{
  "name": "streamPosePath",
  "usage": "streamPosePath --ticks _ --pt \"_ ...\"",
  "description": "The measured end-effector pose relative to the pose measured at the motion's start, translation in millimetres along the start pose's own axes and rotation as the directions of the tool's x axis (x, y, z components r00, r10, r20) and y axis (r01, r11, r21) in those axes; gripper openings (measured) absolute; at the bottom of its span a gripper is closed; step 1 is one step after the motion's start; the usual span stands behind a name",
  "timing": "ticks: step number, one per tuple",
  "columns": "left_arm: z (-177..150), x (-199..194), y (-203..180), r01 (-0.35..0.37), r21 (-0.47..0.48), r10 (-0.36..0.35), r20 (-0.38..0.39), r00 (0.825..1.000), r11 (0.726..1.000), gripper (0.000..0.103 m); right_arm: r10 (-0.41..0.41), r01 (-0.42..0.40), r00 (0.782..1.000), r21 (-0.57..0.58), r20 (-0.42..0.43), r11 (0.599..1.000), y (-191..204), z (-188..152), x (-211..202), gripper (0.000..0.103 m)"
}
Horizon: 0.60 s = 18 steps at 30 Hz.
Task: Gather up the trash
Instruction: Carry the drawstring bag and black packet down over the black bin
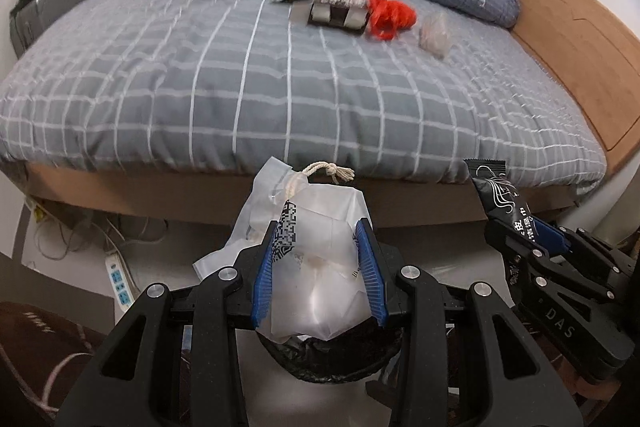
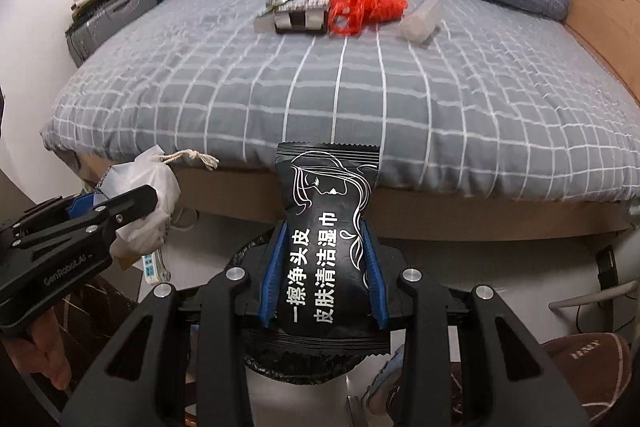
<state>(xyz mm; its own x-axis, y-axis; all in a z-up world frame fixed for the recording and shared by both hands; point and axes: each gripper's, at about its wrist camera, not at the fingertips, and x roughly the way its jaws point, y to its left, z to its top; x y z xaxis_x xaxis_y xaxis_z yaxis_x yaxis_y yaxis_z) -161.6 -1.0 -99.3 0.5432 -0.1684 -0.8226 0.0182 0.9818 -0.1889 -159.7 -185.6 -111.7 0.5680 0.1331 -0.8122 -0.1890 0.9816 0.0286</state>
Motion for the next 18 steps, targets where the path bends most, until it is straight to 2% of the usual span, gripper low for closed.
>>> streamPosePath --ticks 4,10,18 --pt "-4 28 8 0.001 -0.025 -0.002 -0.047 0.999 1.000 0.038 0.016 -0.016 0.998 -0.005 -0.061 1.000 2 -2 31 0.035" --pt "-2 66 9 -0.025 -0.008 0.025 -0.090 0.996 1.000 0.038 0.051 -0.051 0.995 -0.002 -0.090 0.999 7 3 57 0.034" --pt "-7 88 24 -0.046 -0.018 0.043 -0.129 0.991 0.999 0.038 0.072 -0.072 0.983 0.003 -0.168 0.997 11 -2 92 0.035"
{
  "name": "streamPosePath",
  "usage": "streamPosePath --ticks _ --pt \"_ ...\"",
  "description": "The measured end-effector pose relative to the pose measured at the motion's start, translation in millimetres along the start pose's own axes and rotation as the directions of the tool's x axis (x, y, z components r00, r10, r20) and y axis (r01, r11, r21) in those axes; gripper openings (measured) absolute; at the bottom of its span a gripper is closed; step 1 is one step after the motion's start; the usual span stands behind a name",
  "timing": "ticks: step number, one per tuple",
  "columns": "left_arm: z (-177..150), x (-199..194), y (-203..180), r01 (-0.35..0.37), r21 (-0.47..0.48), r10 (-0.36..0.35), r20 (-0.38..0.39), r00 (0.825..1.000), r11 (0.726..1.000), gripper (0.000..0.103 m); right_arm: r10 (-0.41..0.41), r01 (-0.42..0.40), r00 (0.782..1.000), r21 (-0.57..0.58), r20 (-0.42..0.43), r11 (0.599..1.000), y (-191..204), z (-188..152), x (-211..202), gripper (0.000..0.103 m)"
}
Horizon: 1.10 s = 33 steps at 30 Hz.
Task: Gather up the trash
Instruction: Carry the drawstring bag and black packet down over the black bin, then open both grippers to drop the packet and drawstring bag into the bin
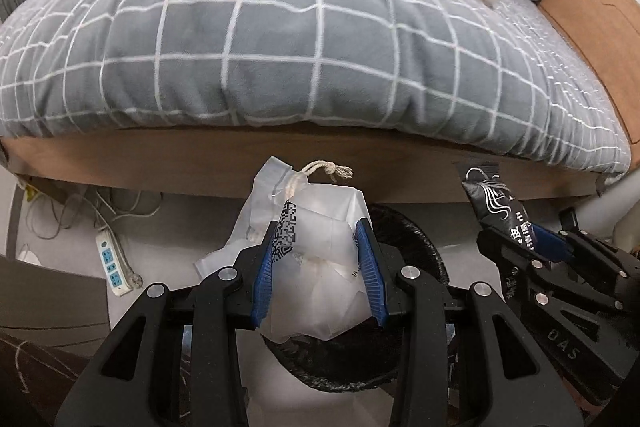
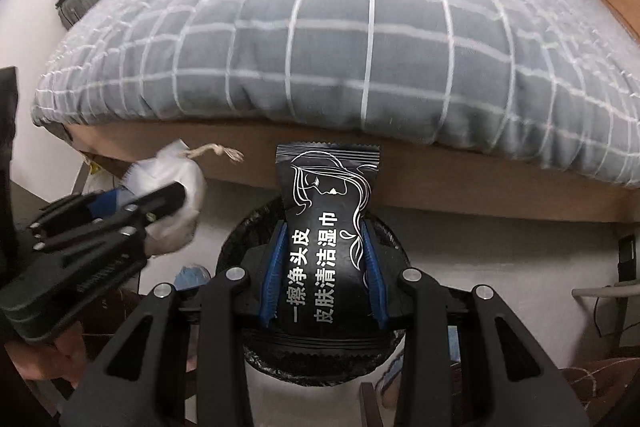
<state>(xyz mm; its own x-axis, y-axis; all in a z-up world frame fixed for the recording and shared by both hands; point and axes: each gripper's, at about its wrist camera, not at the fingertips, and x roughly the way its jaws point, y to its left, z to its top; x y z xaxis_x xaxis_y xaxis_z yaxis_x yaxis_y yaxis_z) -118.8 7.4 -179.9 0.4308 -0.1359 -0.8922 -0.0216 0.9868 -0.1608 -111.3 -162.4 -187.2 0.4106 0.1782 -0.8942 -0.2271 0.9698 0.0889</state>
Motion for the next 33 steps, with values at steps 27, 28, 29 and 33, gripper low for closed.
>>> streamPosePath --ticks 27,28,29,33 --pt "-18 20 30 -0.041 -0.032 0.039 -0.058 0.998 0.999 0.038 -0.013 0.013 0.999 0.003 -0.051 1.000 1 -9 28 0.073" --pt "-18 21 26 -0.038 -0.027 0.036 -0.061 0.997 0.999 0.038 -0.019 0.019 0.999 0.009 -0.047 1.000 -1 -10 28 0.076" --pt "-18 22 23 -0.034 -0.023 0.033 -0.064 0.997 0.999 0.038 -0.027 0.027 0.999 0.012 -0.044 1.000 -4 -12 27 0.079" --pt "-16 27 6 -0.019 0.007 0.019 -0.070 0.997 1.000 0.038 -0.066 0.067 0.997 0.023 -0.027 0.998 -18 -17 22 0.087"
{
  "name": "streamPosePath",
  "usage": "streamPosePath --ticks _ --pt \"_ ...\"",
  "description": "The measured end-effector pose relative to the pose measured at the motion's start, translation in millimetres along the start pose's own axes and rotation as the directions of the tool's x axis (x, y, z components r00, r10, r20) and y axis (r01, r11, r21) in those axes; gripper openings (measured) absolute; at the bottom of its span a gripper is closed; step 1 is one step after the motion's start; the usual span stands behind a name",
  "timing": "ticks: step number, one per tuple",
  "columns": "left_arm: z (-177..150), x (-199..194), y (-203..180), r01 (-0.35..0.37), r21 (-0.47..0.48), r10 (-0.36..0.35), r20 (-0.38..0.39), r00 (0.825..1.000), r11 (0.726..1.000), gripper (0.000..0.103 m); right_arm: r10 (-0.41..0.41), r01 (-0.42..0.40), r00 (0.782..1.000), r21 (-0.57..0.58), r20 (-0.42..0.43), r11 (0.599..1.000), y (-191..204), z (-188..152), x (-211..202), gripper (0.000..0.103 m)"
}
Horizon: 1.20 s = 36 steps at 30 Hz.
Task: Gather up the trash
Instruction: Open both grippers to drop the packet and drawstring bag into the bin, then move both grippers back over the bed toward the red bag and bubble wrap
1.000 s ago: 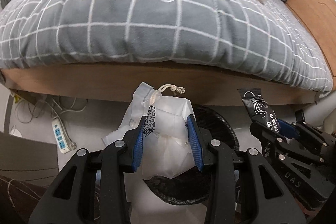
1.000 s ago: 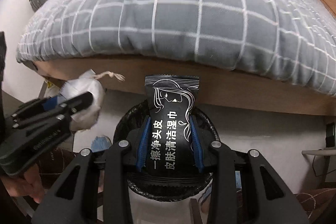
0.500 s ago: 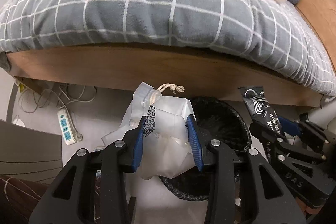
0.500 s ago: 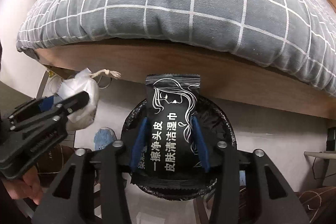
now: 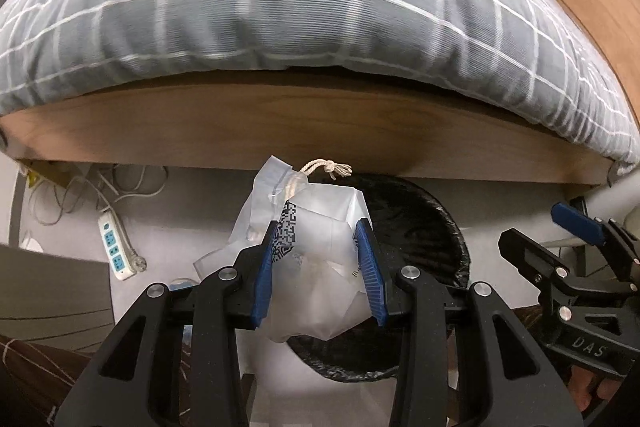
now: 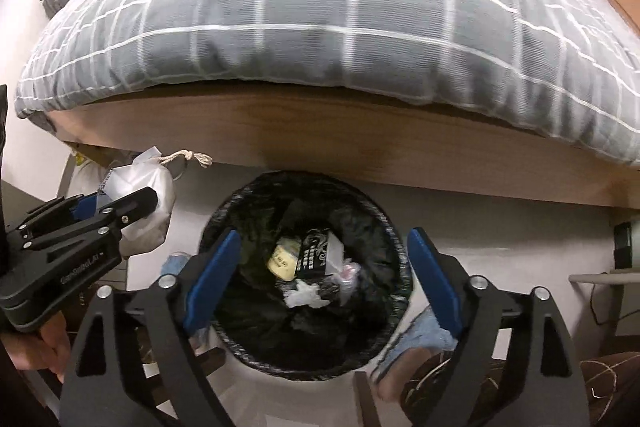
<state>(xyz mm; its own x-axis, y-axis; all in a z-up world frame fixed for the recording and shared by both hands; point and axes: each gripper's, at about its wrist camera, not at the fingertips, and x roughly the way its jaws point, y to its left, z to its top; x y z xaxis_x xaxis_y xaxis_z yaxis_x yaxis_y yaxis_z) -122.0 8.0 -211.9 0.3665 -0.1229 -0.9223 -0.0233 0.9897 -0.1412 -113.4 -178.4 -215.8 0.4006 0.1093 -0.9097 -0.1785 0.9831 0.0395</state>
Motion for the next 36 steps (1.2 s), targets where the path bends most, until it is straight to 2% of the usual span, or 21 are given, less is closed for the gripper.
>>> streamPosePath --ticks 4,17,21,25,33,36 --pt "1 4 -21 0.019 0.029 -0.019 -0.007 1.000 0.999 0.038 -0.028 0.027 0.999 0.035 0.033 0.999 -21 -2 -9 0.092" --pt "-2 15 -78 0.057 0.120 -0.055 -0.023 0.998 0.991 0.039 -0.116 0.112 0.993 0.116 0.036 0.987 -68 -8 -16 0.092" --pt "-2 13 -81 0.028 0.140 -0.030 0.013 0.999 0.990 0.055 -0.129 0.122 0.991 0.133 0.048 0.984 -76 -8 -22 0.092" --pt "4 -1 -85 0.002 0.133 -0.011 0.062 0.998 0.991 0.076 -0.162 0.150 0.983 0.134 0.086 0.980 -78 -3 -33 0.092" --pt "22 -33 -77 -0.040 0.116 0.021 0.163 0.986 0.992 0.094 -0.192 0.169 0.959 0.126 0.206 0.978 -71 14 -62 0.092" --pt "29 -43 -76 -0.056 0.119 0.032 0.196 0.980 0.991 0.095 -0.194 0.165 0.952 0.135 0.235 0.977 -71 23 -72 0.092"
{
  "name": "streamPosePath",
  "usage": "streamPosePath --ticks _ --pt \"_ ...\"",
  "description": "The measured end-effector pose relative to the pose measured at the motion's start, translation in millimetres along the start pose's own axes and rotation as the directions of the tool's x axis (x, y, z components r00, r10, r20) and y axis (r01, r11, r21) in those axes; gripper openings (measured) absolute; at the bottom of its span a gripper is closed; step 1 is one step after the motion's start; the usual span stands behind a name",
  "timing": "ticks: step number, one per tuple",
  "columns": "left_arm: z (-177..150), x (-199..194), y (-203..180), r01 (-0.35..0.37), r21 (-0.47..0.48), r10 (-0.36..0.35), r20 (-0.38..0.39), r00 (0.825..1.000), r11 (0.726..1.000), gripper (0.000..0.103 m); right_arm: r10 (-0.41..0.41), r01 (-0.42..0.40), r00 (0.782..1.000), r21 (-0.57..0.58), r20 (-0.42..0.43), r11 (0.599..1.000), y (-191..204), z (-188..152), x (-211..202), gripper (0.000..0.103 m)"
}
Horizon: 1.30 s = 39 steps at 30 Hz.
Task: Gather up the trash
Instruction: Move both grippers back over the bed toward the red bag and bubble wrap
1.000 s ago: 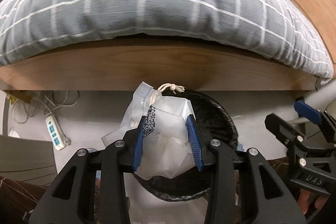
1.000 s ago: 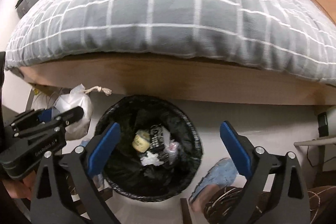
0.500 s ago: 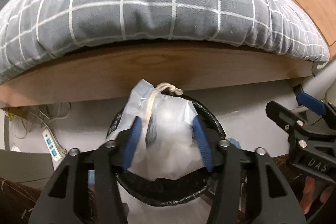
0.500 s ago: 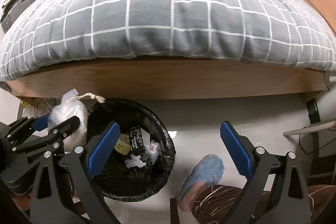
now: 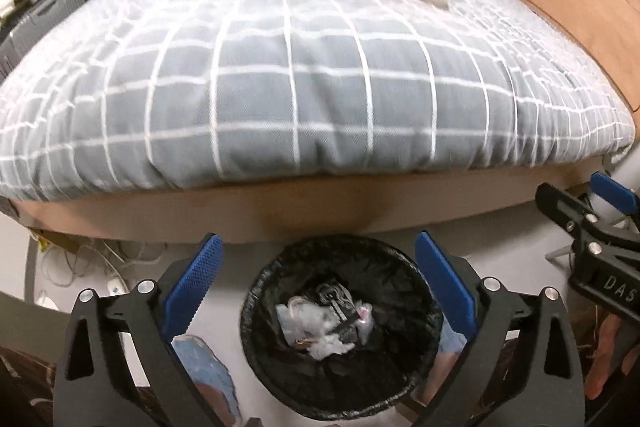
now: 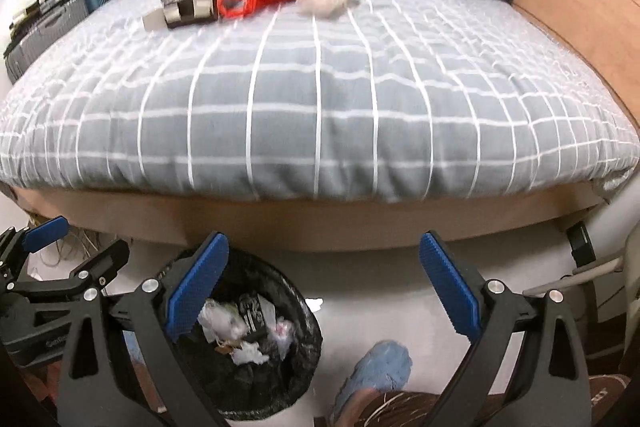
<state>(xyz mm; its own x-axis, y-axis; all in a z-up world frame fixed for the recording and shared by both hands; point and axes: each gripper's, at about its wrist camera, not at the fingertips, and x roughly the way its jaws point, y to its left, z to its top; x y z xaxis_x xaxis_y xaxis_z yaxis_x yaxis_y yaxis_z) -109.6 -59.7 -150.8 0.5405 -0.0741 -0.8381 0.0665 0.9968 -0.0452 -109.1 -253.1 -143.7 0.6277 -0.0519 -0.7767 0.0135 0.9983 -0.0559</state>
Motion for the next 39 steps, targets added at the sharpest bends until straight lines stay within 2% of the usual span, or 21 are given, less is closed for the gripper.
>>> streamPosePath --ticks 9,12,18,22,28,39 --pt "40 -22 15 0.000 -0.038 0.003 0.083 0.997 0.999 0.097 0.014 -0.015 0.996 0.003 0.084 1.000 0 37 -15 0.093" --pt "55 -23 18 0.002 -0.056 0.003 0.090 0.996 0.998 0.097 0.016 -0.017 0.994 0.014 0.109 1.000 -2 52 -16 0.092" --pt "91 -27 14 -0.009 -0.027 0.013 0.138 0.990 1.000 0.097 0.014 -0.020 0.991 0.042 0.134 0.999 -12 87 -6 0.092" --pt "117 -18 14 -0.012 -0.017 0.014 0.151 0.988 1.000 0.097 0.010 -0.018 0.991 0.060 0.136 0.998 -19 111 6 0.090" --pt "156 -2 16 0.038 -0.025 -0.033 0.159 0.987 0.999 0.097 0.012 -0.019 0.992 0.057 0.124 0.998 -19 139 29 0.085" --pt "212 29 28 0.040 -0.037 -0.034 0.162 0.986 0.999 0.097 0.029 -0.035 0.993 0.052 0.113 0.998 -16 195 71 0.076"
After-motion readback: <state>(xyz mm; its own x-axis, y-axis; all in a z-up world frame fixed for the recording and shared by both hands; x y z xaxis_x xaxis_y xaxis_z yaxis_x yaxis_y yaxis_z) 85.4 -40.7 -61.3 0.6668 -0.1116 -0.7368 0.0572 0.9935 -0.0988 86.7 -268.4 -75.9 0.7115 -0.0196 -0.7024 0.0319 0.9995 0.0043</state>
